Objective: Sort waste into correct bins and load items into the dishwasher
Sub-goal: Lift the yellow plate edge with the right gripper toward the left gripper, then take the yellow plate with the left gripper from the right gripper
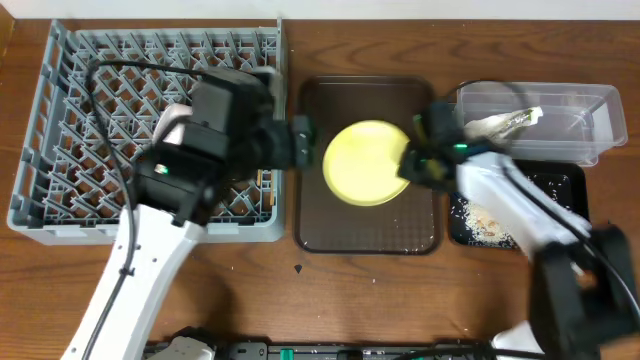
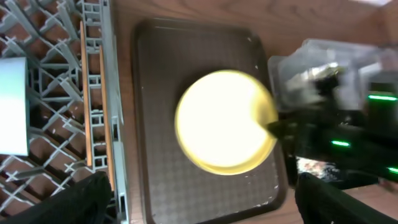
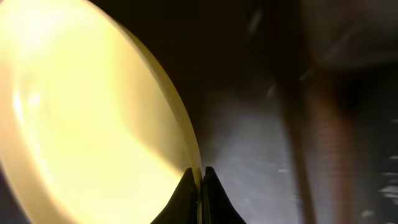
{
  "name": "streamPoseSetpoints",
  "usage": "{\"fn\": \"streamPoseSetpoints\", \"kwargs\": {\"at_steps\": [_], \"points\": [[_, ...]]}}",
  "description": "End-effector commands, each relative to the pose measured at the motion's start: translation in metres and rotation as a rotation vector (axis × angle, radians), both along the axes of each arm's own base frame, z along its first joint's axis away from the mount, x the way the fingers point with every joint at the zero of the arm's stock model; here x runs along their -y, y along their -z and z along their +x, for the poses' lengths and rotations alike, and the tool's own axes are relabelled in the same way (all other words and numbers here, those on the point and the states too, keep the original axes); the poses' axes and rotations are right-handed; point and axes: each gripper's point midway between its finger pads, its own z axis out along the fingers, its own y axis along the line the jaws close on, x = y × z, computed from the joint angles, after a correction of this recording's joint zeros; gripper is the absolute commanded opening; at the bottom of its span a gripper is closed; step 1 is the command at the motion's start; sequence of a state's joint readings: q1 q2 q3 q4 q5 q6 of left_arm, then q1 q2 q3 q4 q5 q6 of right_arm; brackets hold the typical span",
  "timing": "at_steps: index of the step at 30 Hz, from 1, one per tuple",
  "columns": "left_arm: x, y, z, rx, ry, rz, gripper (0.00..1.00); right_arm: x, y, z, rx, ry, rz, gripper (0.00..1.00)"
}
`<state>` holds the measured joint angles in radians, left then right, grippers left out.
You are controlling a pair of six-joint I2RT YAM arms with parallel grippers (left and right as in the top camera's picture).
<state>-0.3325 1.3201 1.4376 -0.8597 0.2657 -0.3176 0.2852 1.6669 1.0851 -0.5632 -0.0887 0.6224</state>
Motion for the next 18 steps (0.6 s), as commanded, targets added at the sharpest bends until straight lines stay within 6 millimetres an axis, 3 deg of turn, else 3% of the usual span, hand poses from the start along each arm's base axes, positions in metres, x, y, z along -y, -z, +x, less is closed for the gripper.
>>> {"fn": "streamPoseSetpoints", "kwargs": {"at_steps": [1, 5, 8, 13, 18], "points": [[0.009, -0.004, -0.004, -0.048, 0.079, -0.124, 0.96, 0.01, -0.074, 0.004, 0.189, -0.111, 0.111, 0.01], [0.011, 0.002, -0.005, -0.083, 0.091, -0.14, 0.98, -0.005, -0.143, -0.014, 0.364, -0.313, 0.321, 0.01], [0.022, -0.001, -0.01, -0.102, 0.143, -0.195, 0.98, -0.01, -0.17, -0.027, 0.447, -0.403, 0.359, 0.01], [0.045, -0.017, -0.023, -0.099, 0.276, -0.309, 0.98, -0.03, -0.194, -0.048, 0.508, -0.547, 0.462, 0.01], [0.062, -0.026, -0.039, -0.095, 0.395, -0.363, 0.95, -0.039, -0.196, -0.052, 0.507, -0.579, 0.482, 0.01]]}}
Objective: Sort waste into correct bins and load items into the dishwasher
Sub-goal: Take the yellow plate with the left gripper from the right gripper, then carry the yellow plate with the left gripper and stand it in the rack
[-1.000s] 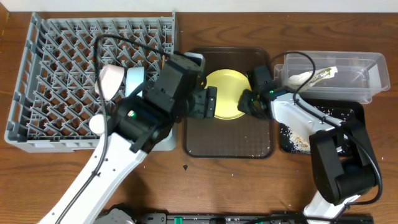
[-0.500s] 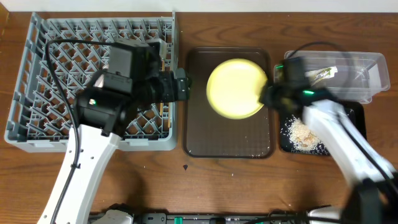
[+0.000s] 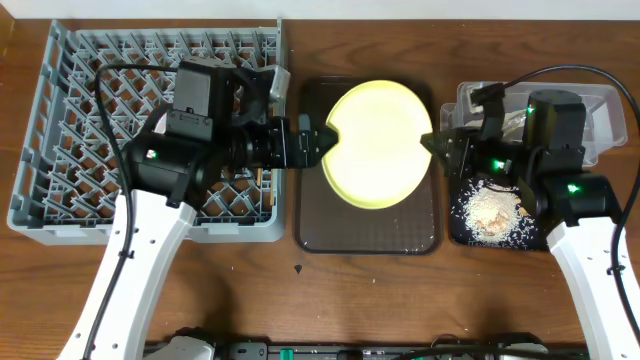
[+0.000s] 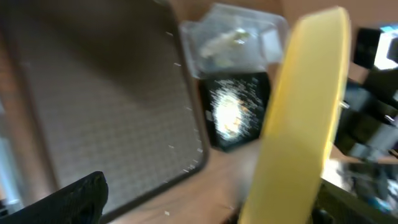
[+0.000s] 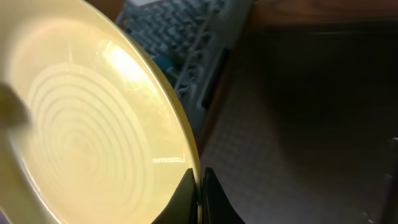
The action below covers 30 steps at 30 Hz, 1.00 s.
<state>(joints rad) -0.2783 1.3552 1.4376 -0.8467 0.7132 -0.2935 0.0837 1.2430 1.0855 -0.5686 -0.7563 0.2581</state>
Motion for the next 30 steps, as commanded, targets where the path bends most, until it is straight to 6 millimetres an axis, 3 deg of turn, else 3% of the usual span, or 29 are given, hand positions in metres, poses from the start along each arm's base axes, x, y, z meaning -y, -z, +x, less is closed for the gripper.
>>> {"fn": "streamPoseSetpoints", "kwargs": {"at_steps": [1, 3, 6, 8, 11, 15, 18, 22, 24, 25, 30], "points": [[0.021, -0.013, -0.018, 0.03, 0.152, -0.079, 0.93, -0.018, -0.014, -0.012, 0.048, -0.109, 0.042, 0.01], [0.025, -0.013, -0.022, 0.04, 0.182, -0.078, 0.9, -0.022, -0.015, -0.013, 0.057, -0.121, 0.045, 0.01], [0.031, -0.012, -0.027, 0.066, 0.222, -0.066, 0.73, -0.034, -0.02, -0.018, 0.076, -0.168, 0.063, 0.01], [0.032, -0.011, -0.028, 0.072, 0.223, -0.052, 0.5, -0.04, -0.023, -0.021, 0.09, -0.192, 0.067, 0.01], [0.029, -0.006, -0.025, 0.07, 0.202, -0.023, 0.25, -0.044, -0.024, -0.021, 0.105, -0.2, 0.063, 0.01], [0.013, 0.007, -0.015, 0.074, 0.112, 0.091, 0.08, -0.04, -0.022, -0.016, 0.113, -0.17, 0.037, 0.02], [-0.016, 0.018, -0.005, 0.095, -0.011, 0.248, 0.08, -0.035, -0.017, -0.011, 0.109, -0.136, 0.007, 0.17], [-0.072, 0.02, 0.003, 0.153, -0.216, 0.504, 0.08, -0.023, -0.003, -0.004, 0.074, -0.053, -0.069, 0.36], [-0.108, 0.016, 0.005, 0.19, -0.338, 0.654, 0.08, -0.017, 0.004, -0.003, 0.052, -0.024, -0.1, 0.4], [-0.135, 0.01, 0.005, 0.218, -0.434, 0.772, 0.08, -0.015, 0.007, -0.004, 0.041, -0.014, -0.112, 0.41], [-0.207, -0.017, 0.002, 0.292, -0.642, 1.111, 0.08, -0.009, 0.015, -0.005, 0.009, 0.012, -0.145, 0.43]]}}
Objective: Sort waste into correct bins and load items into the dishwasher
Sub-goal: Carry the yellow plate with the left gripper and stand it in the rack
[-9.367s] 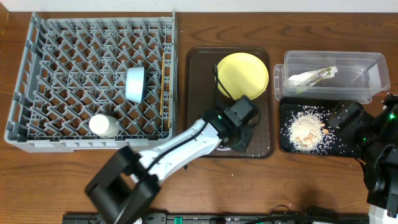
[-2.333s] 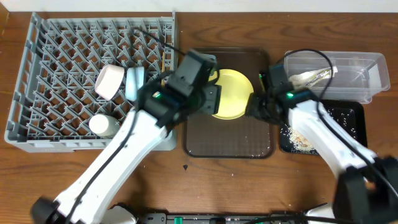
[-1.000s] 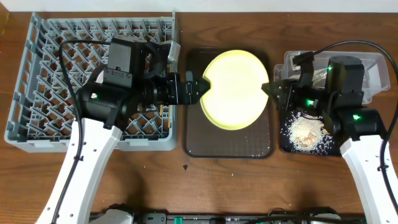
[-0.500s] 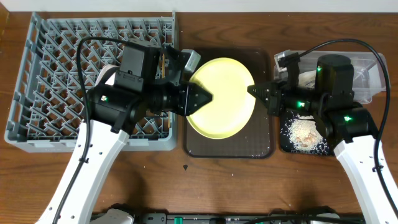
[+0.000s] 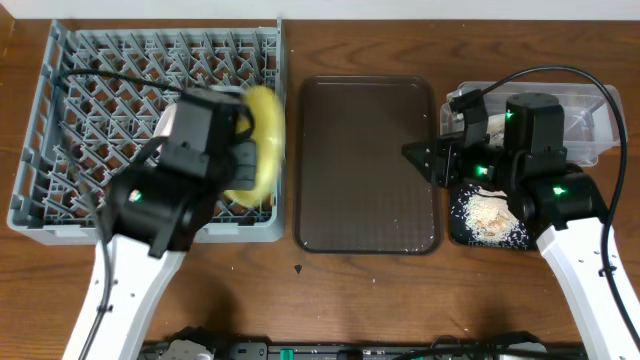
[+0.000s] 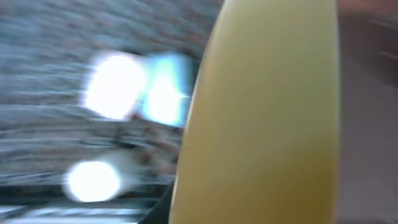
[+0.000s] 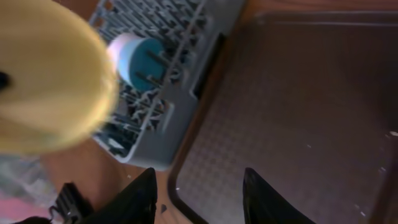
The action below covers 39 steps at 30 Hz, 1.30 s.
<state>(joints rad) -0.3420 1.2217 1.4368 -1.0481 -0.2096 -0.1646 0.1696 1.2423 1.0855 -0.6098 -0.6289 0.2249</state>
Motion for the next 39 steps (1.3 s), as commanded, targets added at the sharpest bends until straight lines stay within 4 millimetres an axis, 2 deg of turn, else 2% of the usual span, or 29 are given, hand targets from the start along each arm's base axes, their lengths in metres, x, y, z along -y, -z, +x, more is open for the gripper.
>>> {"fn": "streamPoseSetpoints", "kwargs": {"at_steps": [1, 7, 12, 16, 22, 25, 28, 31, 33, 34, 35, 38, 39], "points": [[-0.082, -0.032, 0.001, 0.095, -0.239, 0.396, 0.08, 0.003, 0.001, 0.001, 0.012, 0.023, -0.041, 0.43], [-0.131, -0.031, 0.01, 0.005, -0.263, 0.57, 0.08, 0.004, 0.004, -0.002, -0.006, 0.023, -0.045, 0.45], [-0.166, -0.021, 0.032, -0.061, -0.267, 0.661, 0.08, 0.004, 0.004, -0.001, -0.005, 0.024, -0.046, 0.45], [-0.184, -0.003, 0.056, -0.135, -0.218, 0.733, 0.08, 0.007, 0.006, 0.001, -0.005, 0.044, -0.065, 0.46], [-0.198, 0.043, 0.08, -0.258, -0.18, 0.751, 0.08, 0.011, 0.008, 0.002, -0.007, 0.06, -0.082, 0.47], [-0.194, 0.071, 0.091, -0.297, -0.127, 0.695, 0.08, 0.011, 0.008, 0.002, -0.006, 0.06, -0.082, 0.48], [-0.199, 0.09, 0.095, -0.341, -0.122, 0.683, 0.08, 0.011, 0.008, 0.002, -0.006, 0.06, -0.082, 0.48], [-0.206, 0.104, 0.095, -0.367, -0.159, 0.66, 0.08, 0.011, 0.008, 0.002, -0.007, 0.06, -0.082, 0.48], [-0.212, 0.108, 0.094, -0.344, -0.245, 0.613, 0.08, 0.011, 0.008, 0.002, -0.006, 0.06, -0.082, 0.49], [-0.214, 0.108, 0.094, -0.329, -0.281, 0.591, 0.1, 0.011, 0.008, 0.002, -0.006, 0.06, -0.082, 0.49], [-0.215, 0.109, 0.095, -0.306, -0.32, 0.554, 0.16, 0.011, 0.008, 0.002, -0.006, 0.06, -0.082, 0.49], [-0.212, 0.115, 0.098, -0.286, -0.326, 0.476, 0.17, 0.011, 0.008, 0.002, -0.006, 0.06, -0.082, 0.49], [-0.211, 0.116, 0.098, -0.286, -0.319, 0.461, 0.24, 0.011, 0.008, 0.002, -0.006, 0.06, -0.082, 0.49]]}}
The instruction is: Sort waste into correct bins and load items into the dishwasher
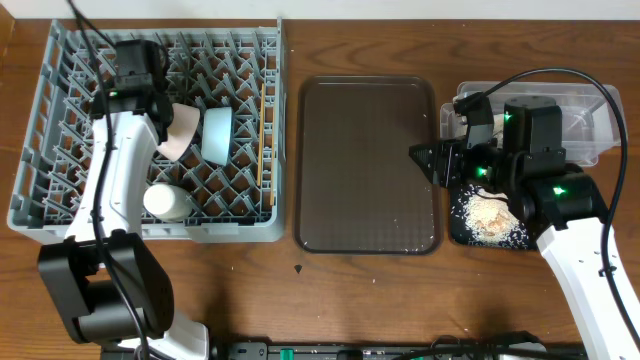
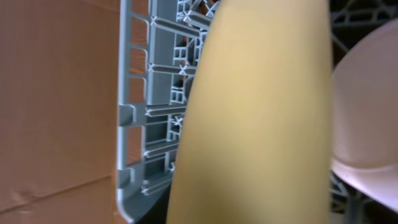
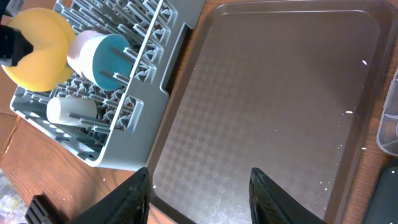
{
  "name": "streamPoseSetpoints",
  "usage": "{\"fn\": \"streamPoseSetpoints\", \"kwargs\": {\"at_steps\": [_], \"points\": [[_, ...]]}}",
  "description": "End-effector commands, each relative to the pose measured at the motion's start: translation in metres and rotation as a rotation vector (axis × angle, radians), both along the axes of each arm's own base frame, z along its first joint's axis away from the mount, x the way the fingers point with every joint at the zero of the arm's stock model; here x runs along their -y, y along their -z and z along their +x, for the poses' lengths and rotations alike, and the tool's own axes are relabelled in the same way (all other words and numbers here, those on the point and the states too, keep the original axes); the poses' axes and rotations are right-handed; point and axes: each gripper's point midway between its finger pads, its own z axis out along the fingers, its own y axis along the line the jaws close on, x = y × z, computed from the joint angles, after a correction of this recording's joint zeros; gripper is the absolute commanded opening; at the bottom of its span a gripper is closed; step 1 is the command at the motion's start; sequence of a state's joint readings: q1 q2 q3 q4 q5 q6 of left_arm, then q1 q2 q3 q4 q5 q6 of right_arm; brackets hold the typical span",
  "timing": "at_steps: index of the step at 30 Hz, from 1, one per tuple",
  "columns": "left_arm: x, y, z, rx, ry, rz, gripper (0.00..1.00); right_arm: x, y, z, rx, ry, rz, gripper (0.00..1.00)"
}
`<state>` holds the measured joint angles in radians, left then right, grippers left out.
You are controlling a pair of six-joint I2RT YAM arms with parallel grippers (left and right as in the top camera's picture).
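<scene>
The yellow plate (image 2: 261, 112) fills the left wrist view, standing on edge over the grey dish rack (image 1: 40, 215). In the right wrist view the plate (image 3: 37, 46) shows at the rack's far side with a dark gripper at its edge. My left gripper (image 1: 135, 80) is over the rack's back left part, shut on the plate; its fingers are hidden. My right gripper (image 3: 200, 193) is open and holds nothing, above the right edge of the brown tray (image 1: 367, 165).
In the rack are a pink bowl (image 1: 180, 130), a light blue cup (image 1: 217, 135), a white cup (image 1: 165, 200) and a thin orange stick (image 1: 262, 140). At the right stand a clear bin with a wrapper (image 1: 560, 115) and a black bin with rice scraps (image 1: 490, 215).
My left gripper has moved with the yellow plate from over the rack's right side to its back left part. The right gripper stays open in nearly the same place.
First the plate lay on the brown tray, my right gripper shut on its rim and the left open beside it. Then it stood raised between both grippers. Then the left held it alone over the rack, the right open. Now it is at the rack's back left.
</scene>
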<state>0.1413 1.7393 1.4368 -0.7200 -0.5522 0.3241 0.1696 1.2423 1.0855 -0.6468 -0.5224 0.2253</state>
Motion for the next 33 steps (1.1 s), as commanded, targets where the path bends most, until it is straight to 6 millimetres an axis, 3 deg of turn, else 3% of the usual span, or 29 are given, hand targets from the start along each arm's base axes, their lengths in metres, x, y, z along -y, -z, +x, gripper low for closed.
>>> {"fn": "streamPoseSetpoints", "kwargs": {"at_steps": [1, 2, 10, 16, 21, 28, 30, 33], "points": [[0.004, 0.0, 0.004, 0.079, -0.048, -0.086, 0.34, -0.004, -0.005, -0.002, 0.017, -0.016, -0.003, 0.49], [0.004, 0.0, 0.004, 0.079, -0.047, -0.085, 0.45, -0.004, -0.005, -0.002, 0.017, -0.016, -0.003, 0.49], [0.006, -0.01, 0.003, 0.102, -0.042, -0.082, 0.64, -0.004, -0.005, -0.002, 0.016, -0.016, -0.003, 0.49], [0.029, -0.066, 0.0, 0.251, 0.01, -0.08, 0.74, -0.004, -0.005, -0.002, 0.016, -0.016, -0.003, 0.49], [0.065, -0.11, -0.013, 0.37, 0.103, -0.134, 0.78, -0.004, -0.004, -0.002, 0.014, -0.016, -0.003, 0.5], [0.144, -0.146, -0.057, 0.452, 0.306, -0.413, 0.79, 0.003, -0.005, -0.013, 0.002, 0.0, -0.035, 0.58], [0.161, -0.166, -0.085, 0.505, 0.349, -0.491, 0.79, 0.012, -0.02, -0.022, 0.052, 0.035, -0.061, 0.62], [0.162, -0.188, -0.115, 0.58, 0.362, -0.522, 0.84, 0.018, -0.047, -0.036, 0.148, 0.054, -0.057, 0.63]]}}
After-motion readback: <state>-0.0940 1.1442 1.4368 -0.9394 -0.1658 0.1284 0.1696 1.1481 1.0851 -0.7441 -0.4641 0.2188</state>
